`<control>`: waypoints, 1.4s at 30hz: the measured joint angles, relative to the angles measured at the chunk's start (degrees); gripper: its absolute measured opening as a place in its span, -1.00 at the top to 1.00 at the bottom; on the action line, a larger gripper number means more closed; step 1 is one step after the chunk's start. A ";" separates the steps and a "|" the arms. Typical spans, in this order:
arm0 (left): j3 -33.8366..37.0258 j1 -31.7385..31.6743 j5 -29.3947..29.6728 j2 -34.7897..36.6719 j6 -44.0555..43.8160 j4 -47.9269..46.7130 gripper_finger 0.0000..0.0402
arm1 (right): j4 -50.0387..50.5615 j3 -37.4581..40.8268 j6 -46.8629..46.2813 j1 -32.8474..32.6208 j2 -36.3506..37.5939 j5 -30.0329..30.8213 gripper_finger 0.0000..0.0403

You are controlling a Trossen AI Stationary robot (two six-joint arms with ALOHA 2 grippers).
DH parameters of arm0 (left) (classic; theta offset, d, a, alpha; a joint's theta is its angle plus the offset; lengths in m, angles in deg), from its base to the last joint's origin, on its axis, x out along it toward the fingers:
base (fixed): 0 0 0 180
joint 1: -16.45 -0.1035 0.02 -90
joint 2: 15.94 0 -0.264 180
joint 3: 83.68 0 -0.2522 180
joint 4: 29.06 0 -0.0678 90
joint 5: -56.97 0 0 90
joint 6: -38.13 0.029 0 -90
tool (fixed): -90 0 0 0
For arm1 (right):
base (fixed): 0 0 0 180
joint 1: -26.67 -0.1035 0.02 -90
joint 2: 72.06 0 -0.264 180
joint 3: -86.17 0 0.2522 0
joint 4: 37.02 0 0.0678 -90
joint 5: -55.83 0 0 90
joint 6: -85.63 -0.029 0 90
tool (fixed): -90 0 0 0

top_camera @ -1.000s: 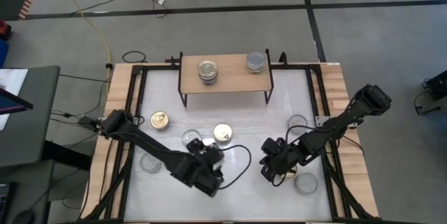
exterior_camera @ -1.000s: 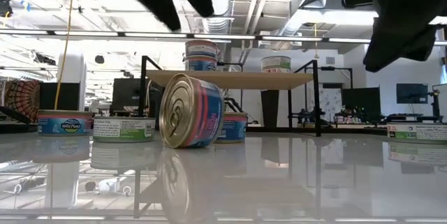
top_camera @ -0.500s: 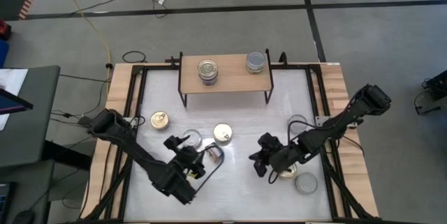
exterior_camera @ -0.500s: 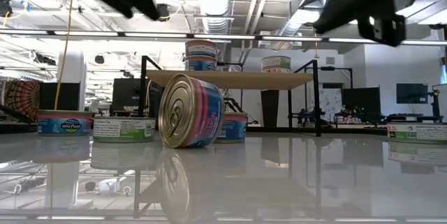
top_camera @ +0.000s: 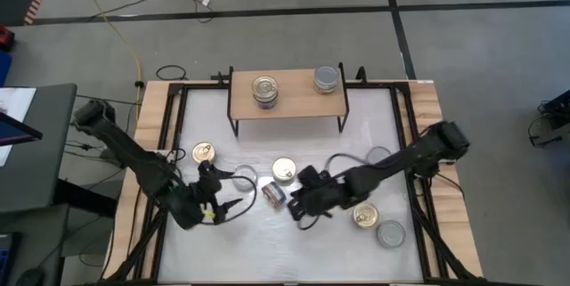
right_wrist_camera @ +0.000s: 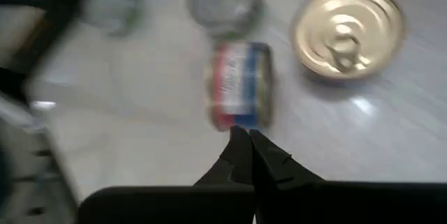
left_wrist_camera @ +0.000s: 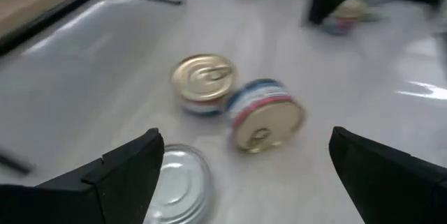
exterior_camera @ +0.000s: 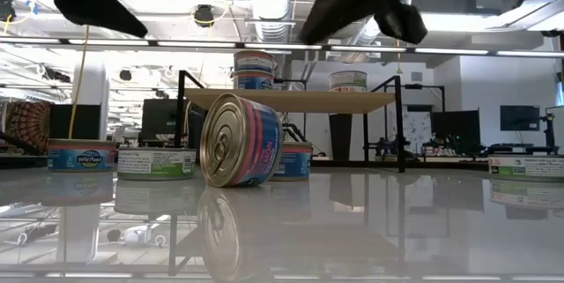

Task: Stack canned seafood by type on shelf
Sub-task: Put the blue pink tuna can on the shelf

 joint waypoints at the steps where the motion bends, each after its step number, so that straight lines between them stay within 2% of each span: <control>1: 2.12 -0.02 -1.45 2.41 2.61 3.10 -0.95 | 4.90 -3.50 -1.38 0.45 -2.23 -0.12 0.94; 3: 5.63 -0.02 -3.43 7.22 6.66 6.46 -0.95 | 14.09 -10.38 -3.05 1.31 -6.08 -0.39 0.91; 5: 7.98 -0.02 -4.07 11.29 8.25 6.65 -0.95 | 18.86 -15.87 -2.90 2.03 -9.32 -0.41 0.85; 9: 11.09 -0.02 -4.06 17.78 8.21 5.00 -0.95 | 19.92 -21.55 -1.52 3.27 -13.64 -0.39 0.72; 15: 12.39 -0.02 -4.25 22.56 4.67 1.03 -0.95 | 16.37 -23.09 -2.04 4.33 -15.96 -3.25 0.69; 19: 12.45 -0.02 -4.40 22.85 1.97 -0.65 -0.95 | 17.49 -23.09 -6.09 4.53 -15.77 -2.88 0.68; 24: 12.45 -0.02 -5.01 22.30 1.94 -1.39 -0.95 | 17.63 -23.02 -6.74 4.61 -15.21 -0.55 0.59; 29: 12.45 -0.02 -5.02 21.68 1.83 -1.33 -0.95 | 17.88 -23.02 -7.71 4.63 -15.34 -1.01 0.34; 38: 12.45 -0.02 -4.98 21.51 2.09 -1.37 -0.95 | 17.31 -23.02 -7.37 4.09 -15.48 -1.20 -0.38; 42: 12.45 -0.02 -4.96 21.51 2.16 -1.60 -0.95 | 16.84 -23.02 -8.17 3.85 -15.49 -1.20 -0.55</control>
